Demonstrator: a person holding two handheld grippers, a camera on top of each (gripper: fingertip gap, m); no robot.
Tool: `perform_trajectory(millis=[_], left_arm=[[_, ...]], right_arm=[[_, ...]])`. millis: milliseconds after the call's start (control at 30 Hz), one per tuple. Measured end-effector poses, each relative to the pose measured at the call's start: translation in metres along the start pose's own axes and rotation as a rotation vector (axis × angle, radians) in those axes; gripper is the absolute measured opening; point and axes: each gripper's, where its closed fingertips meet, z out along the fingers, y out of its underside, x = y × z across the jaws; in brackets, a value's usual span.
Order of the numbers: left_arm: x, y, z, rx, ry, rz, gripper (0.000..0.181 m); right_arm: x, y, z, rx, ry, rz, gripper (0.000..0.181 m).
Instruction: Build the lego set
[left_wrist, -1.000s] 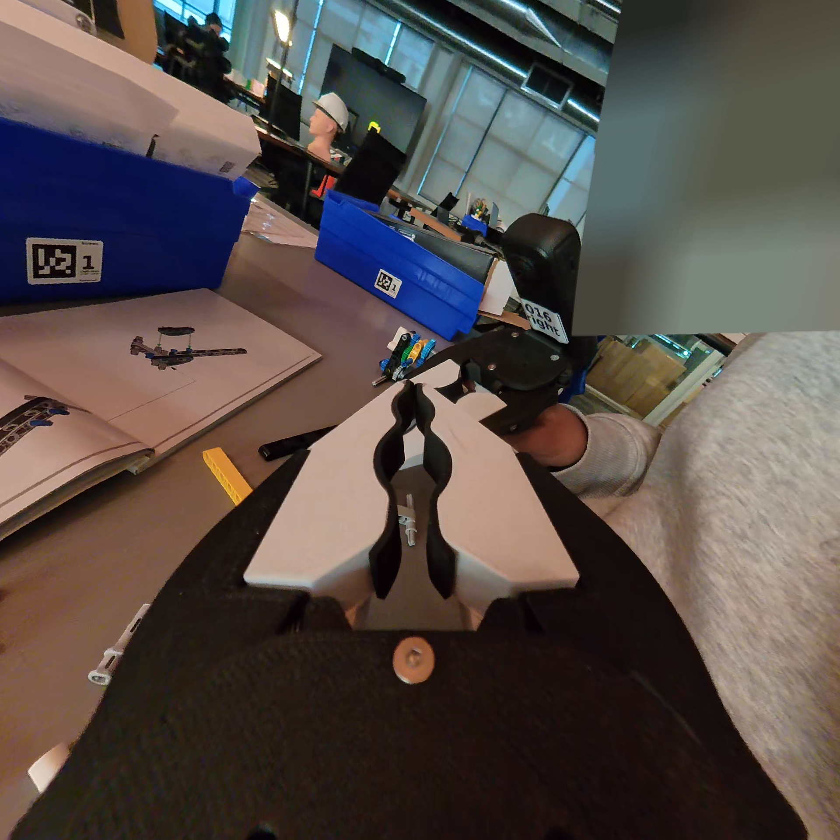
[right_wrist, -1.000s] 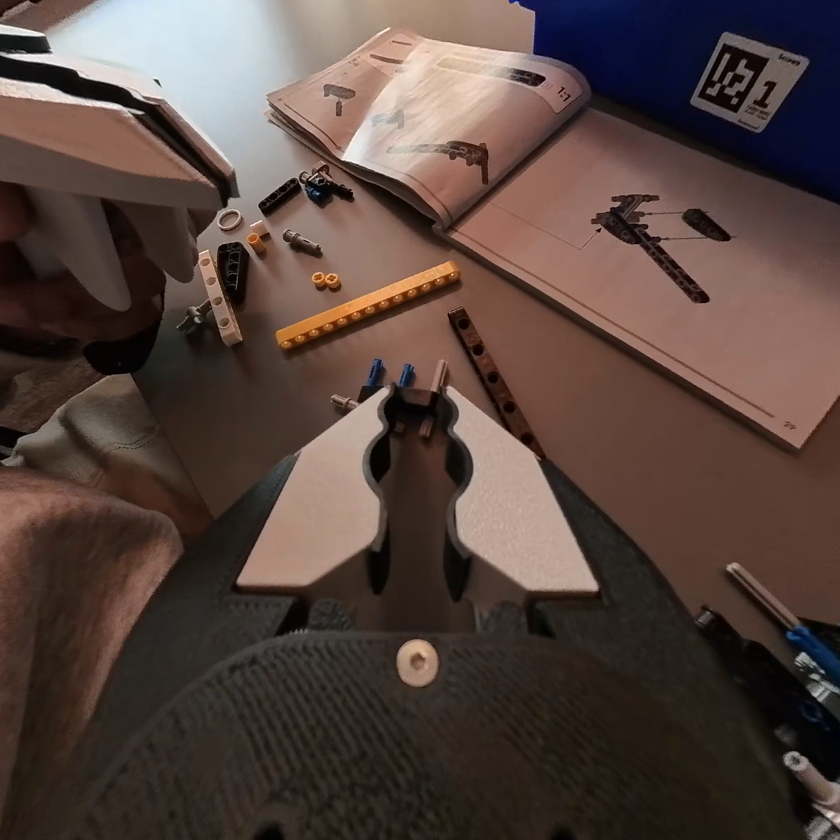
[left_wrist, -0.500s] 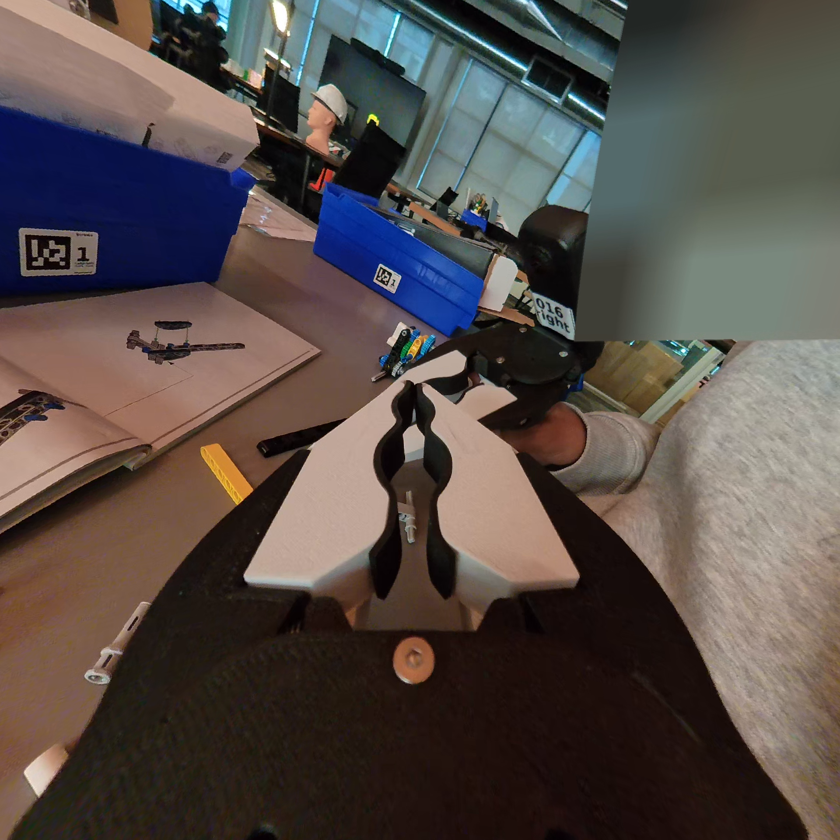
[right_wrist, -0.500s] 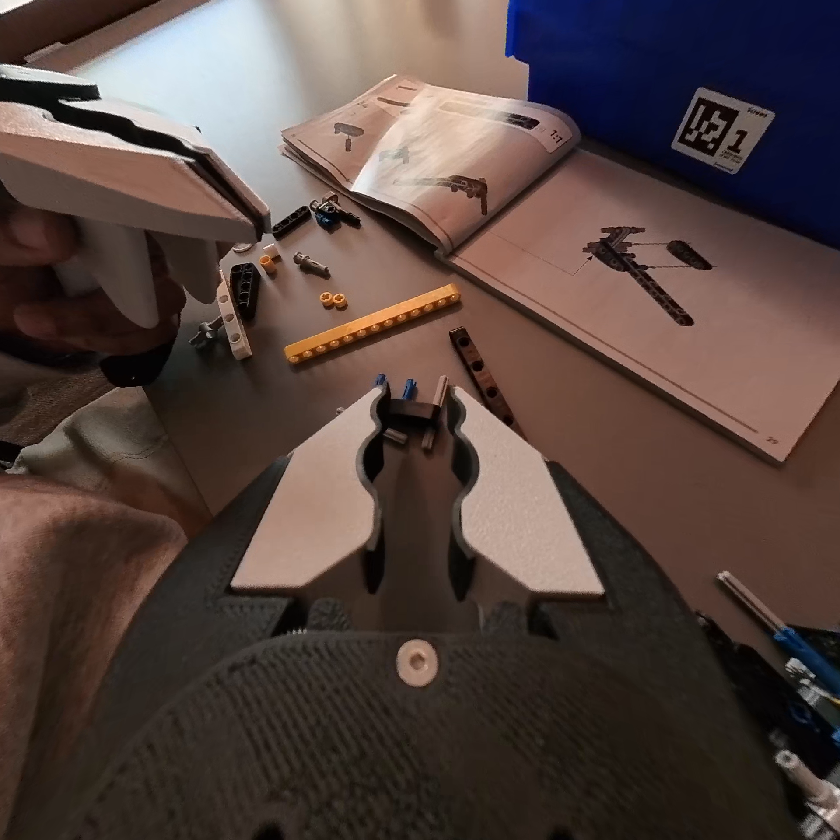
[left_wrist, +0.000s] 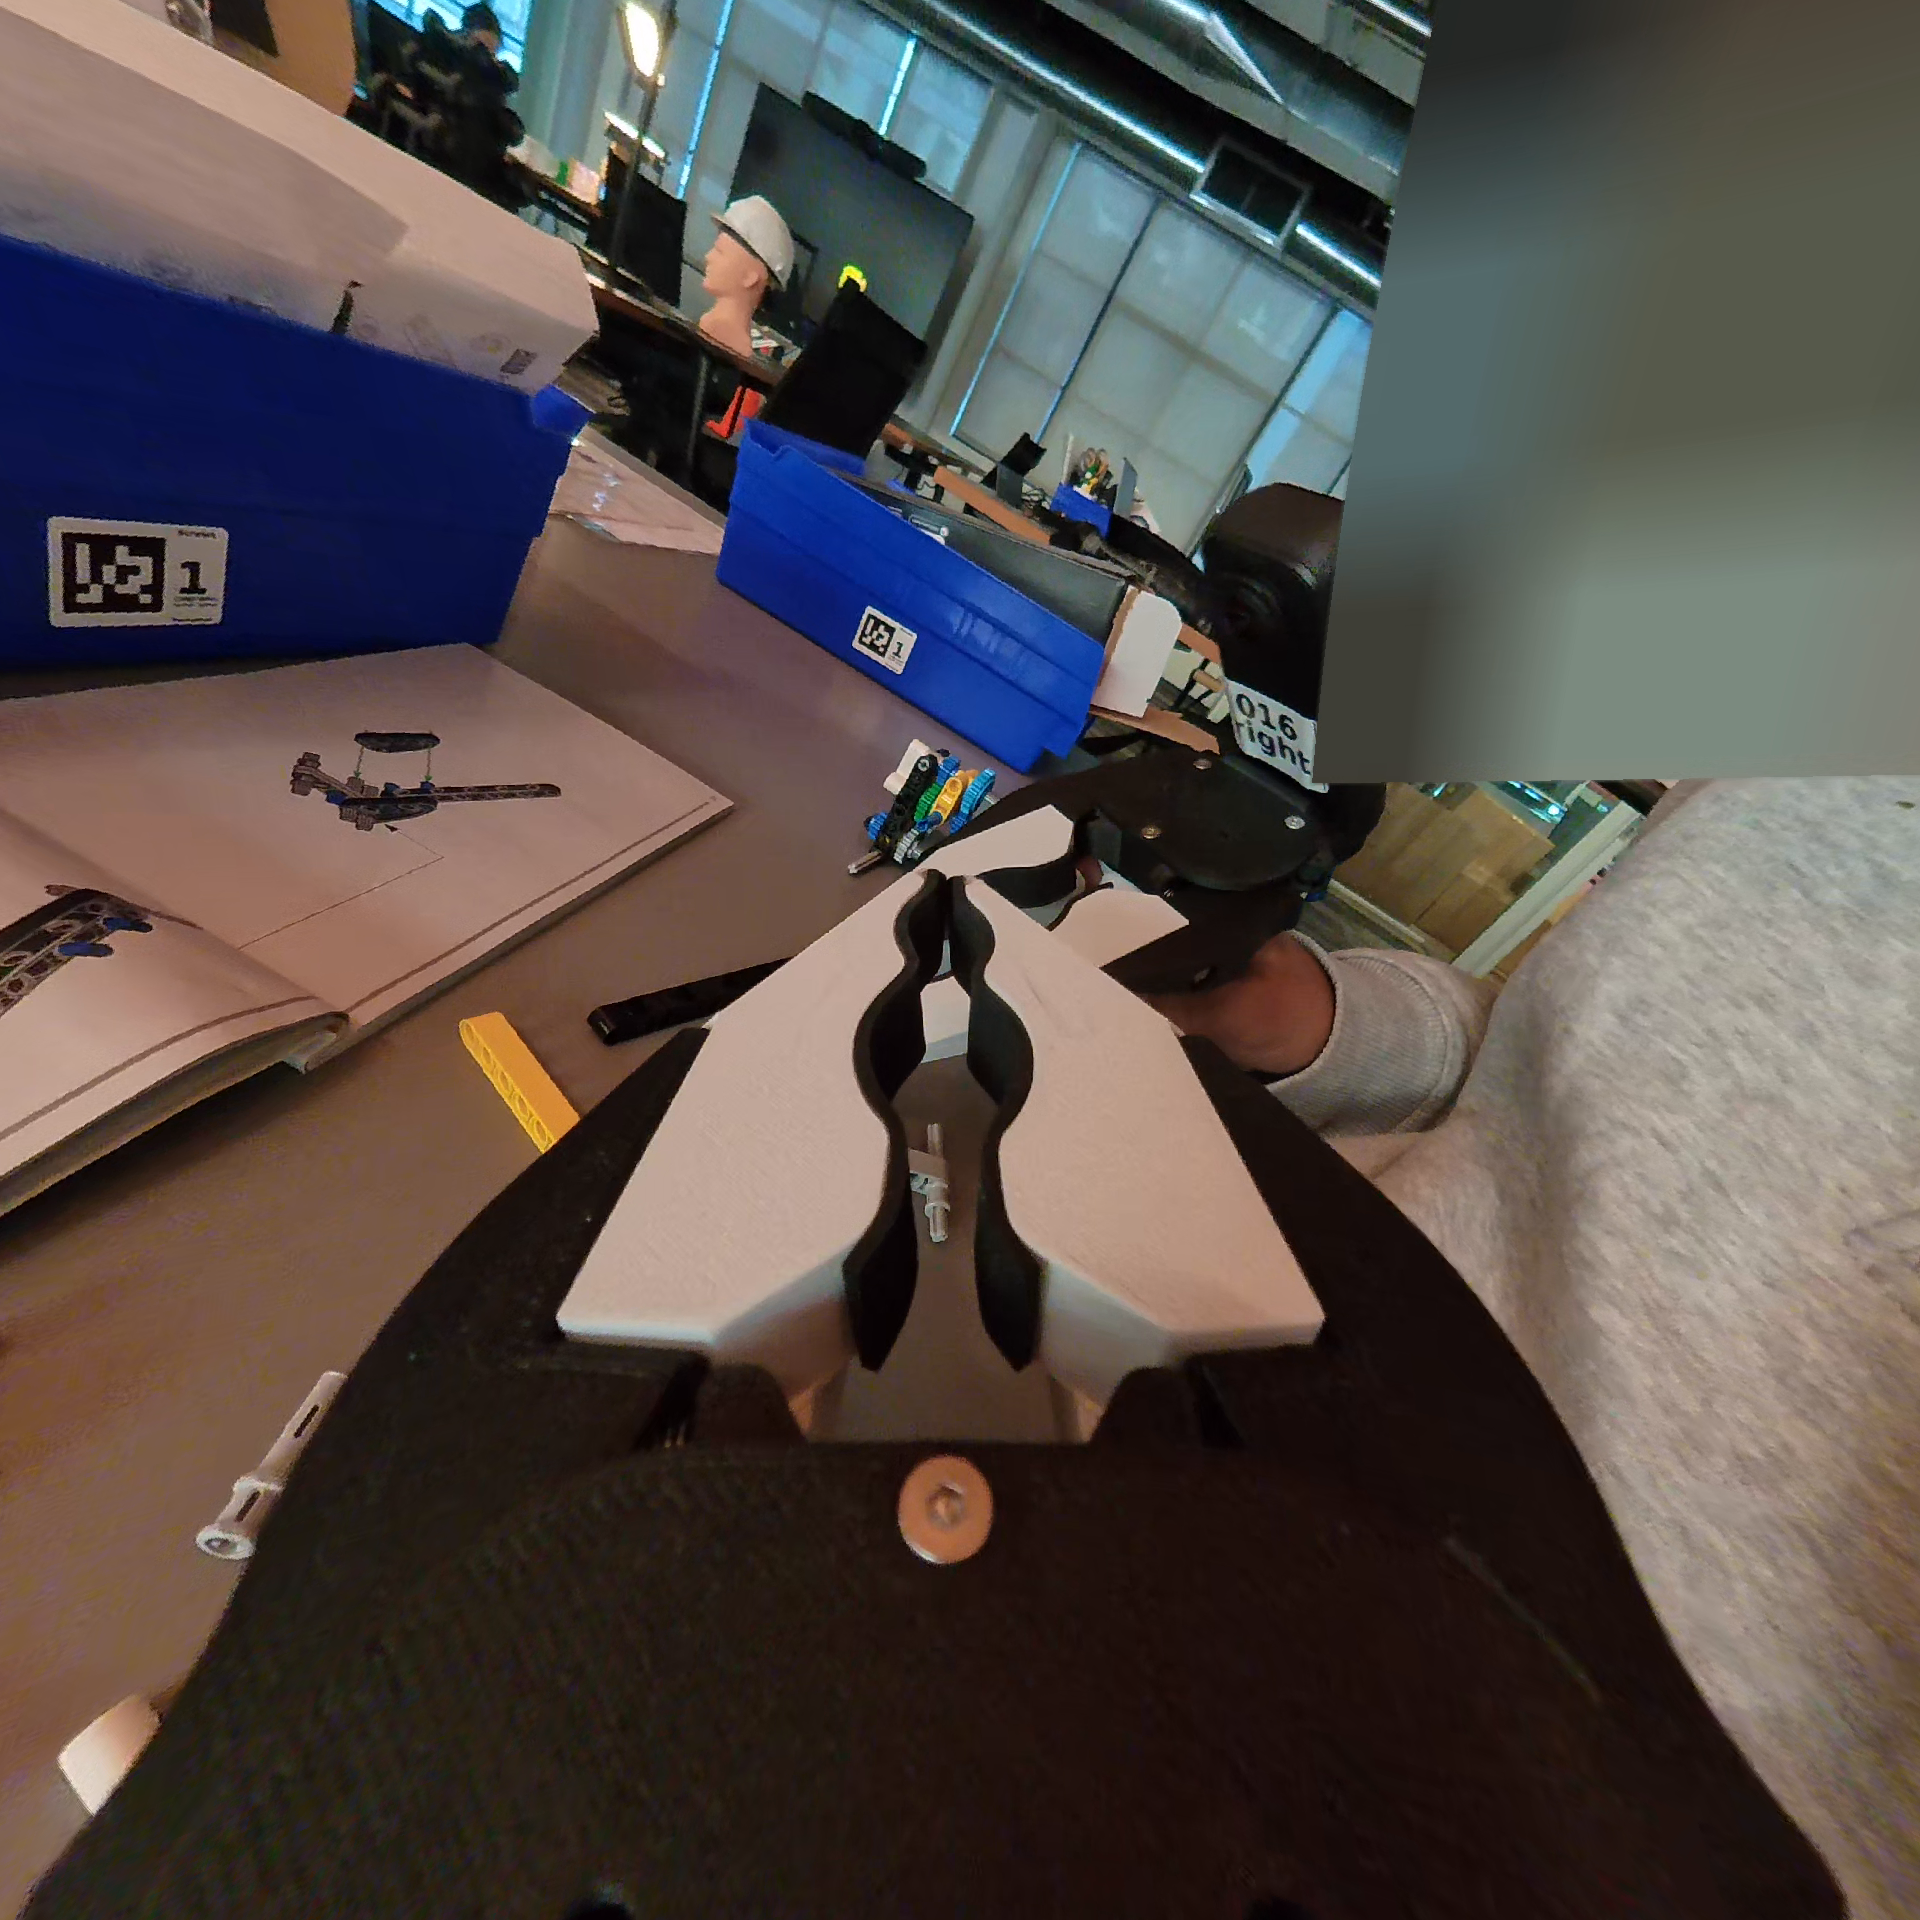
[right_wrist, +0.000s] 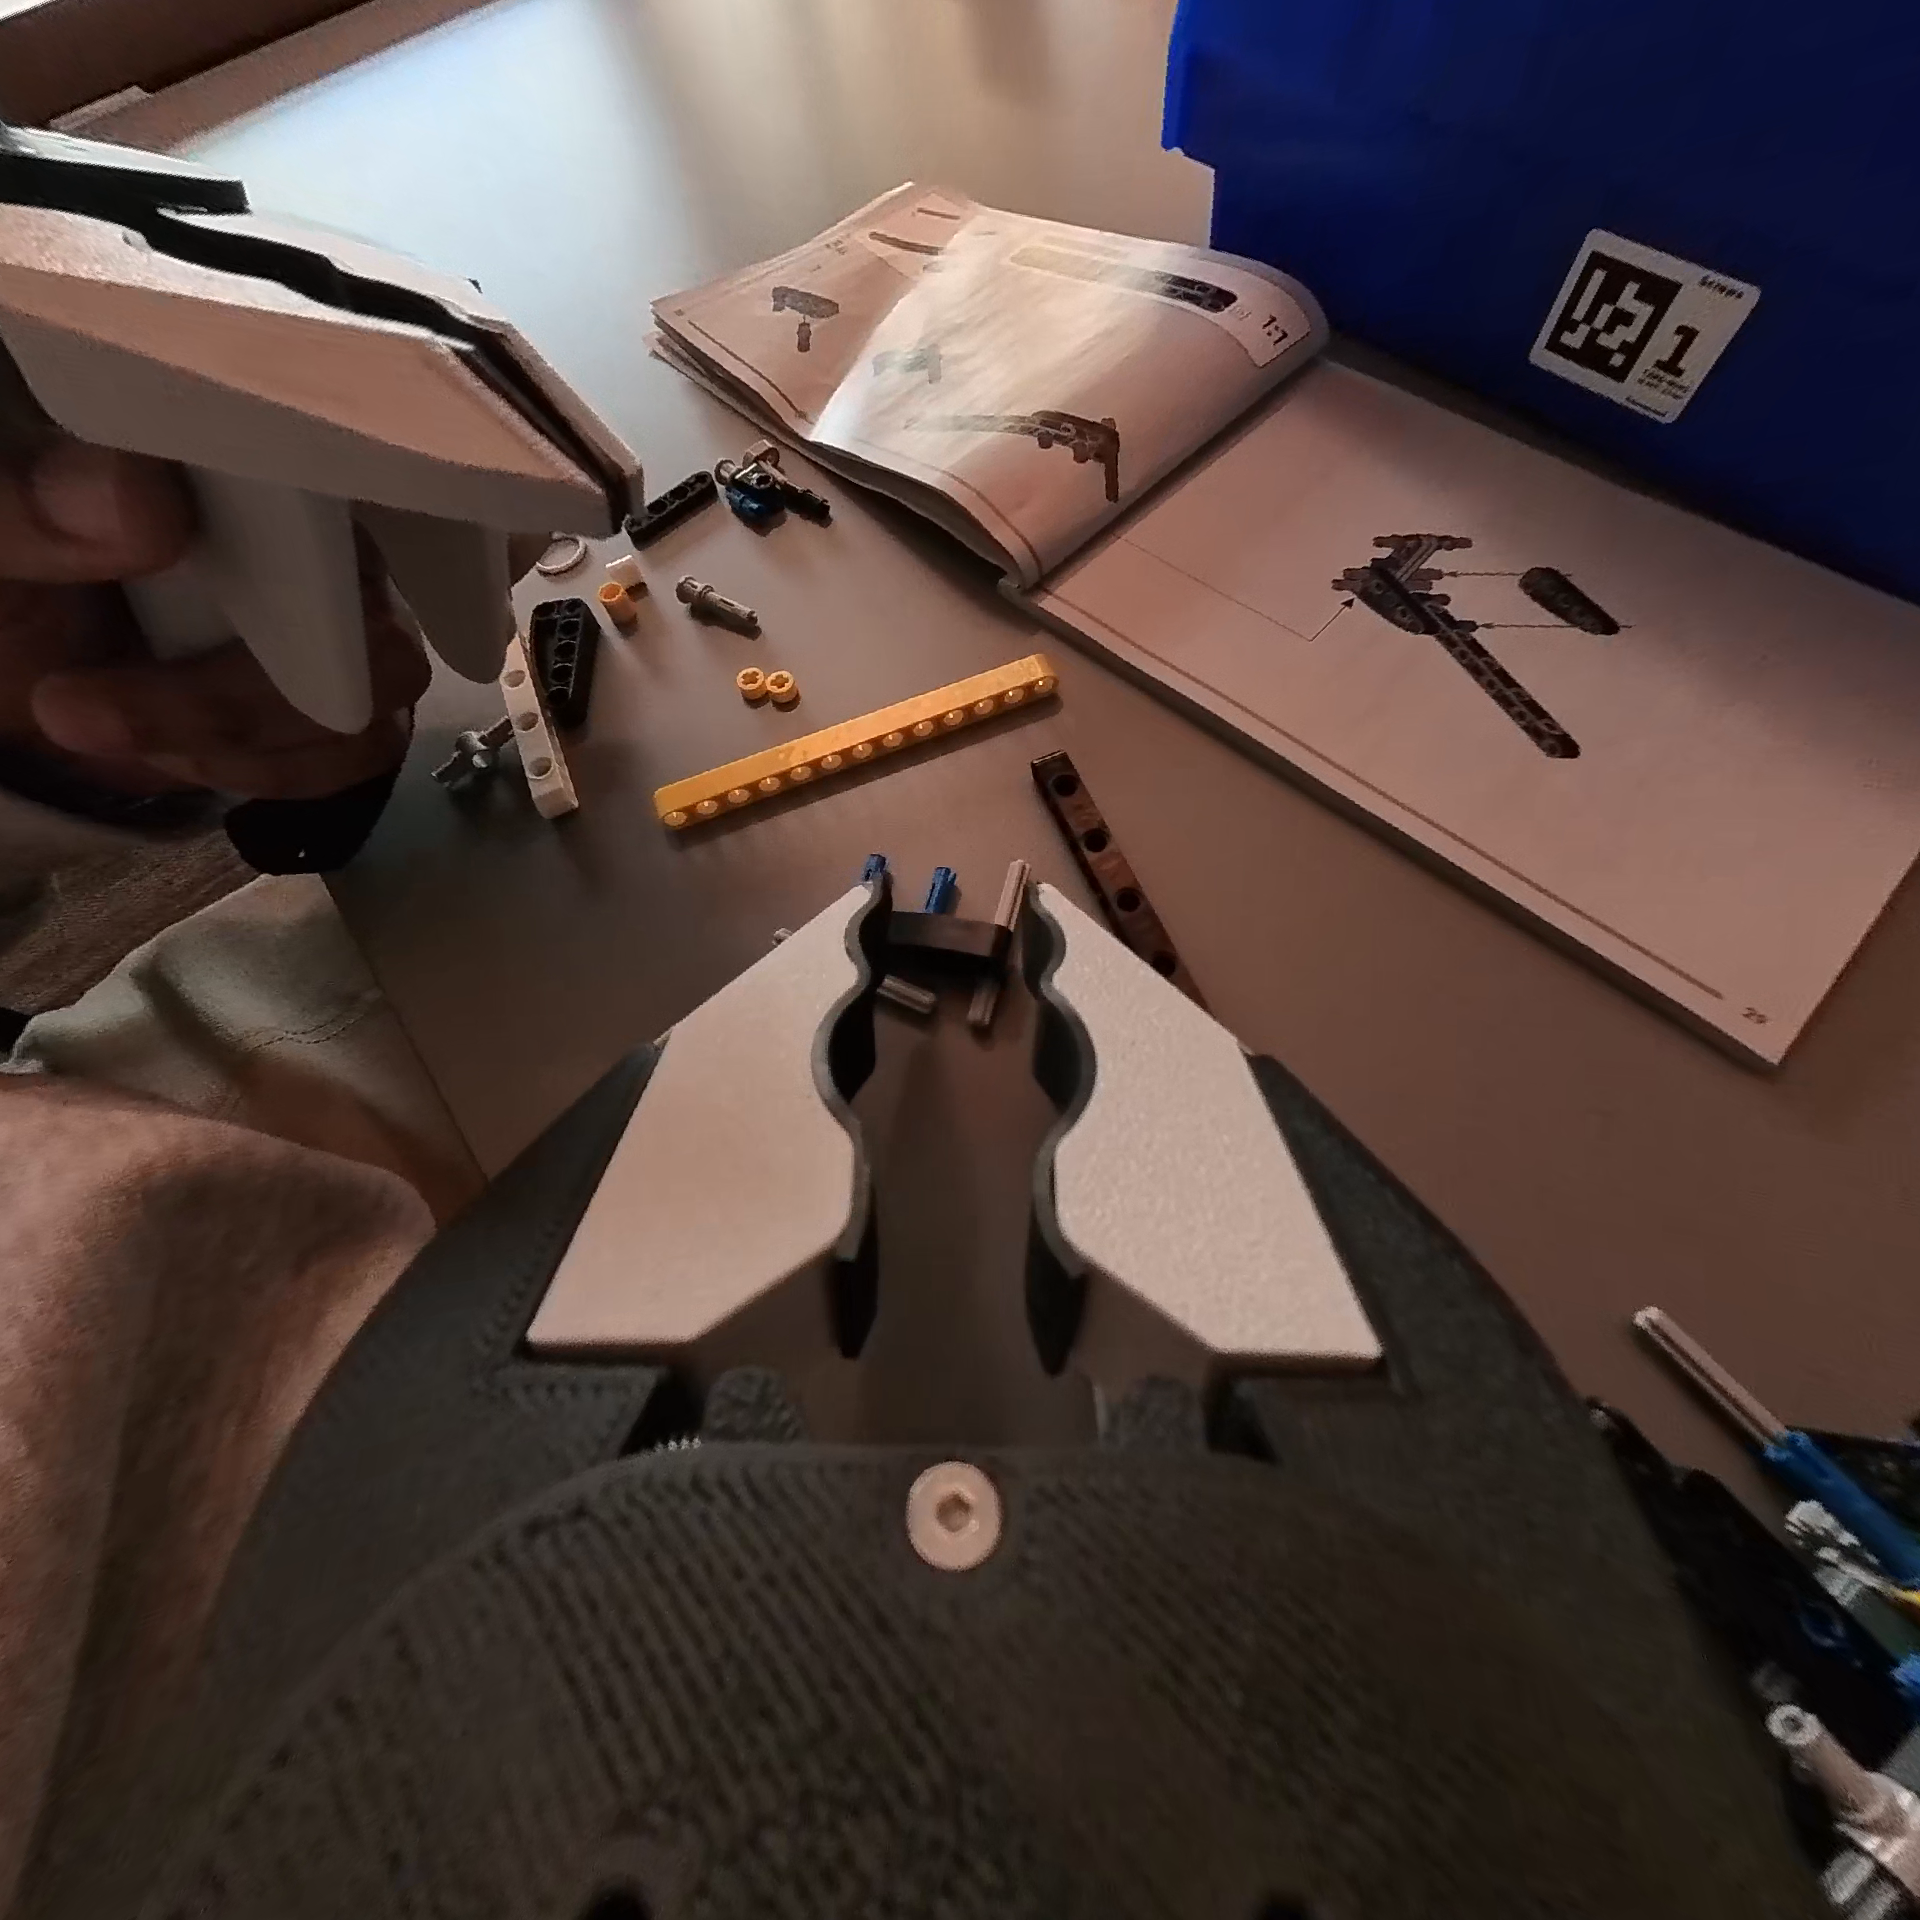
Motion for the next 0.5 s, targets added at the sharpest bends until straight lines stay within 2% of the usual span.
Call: perform_trajectory(millis=[500], left_arm=[[-0.0073,-0.0024,-0.0026,0.018,-0.005,-0.042,0.0]], right_arm=[[0.0042,-0.0016,0.0006,0.008,-0.007,0.036,0.024]])
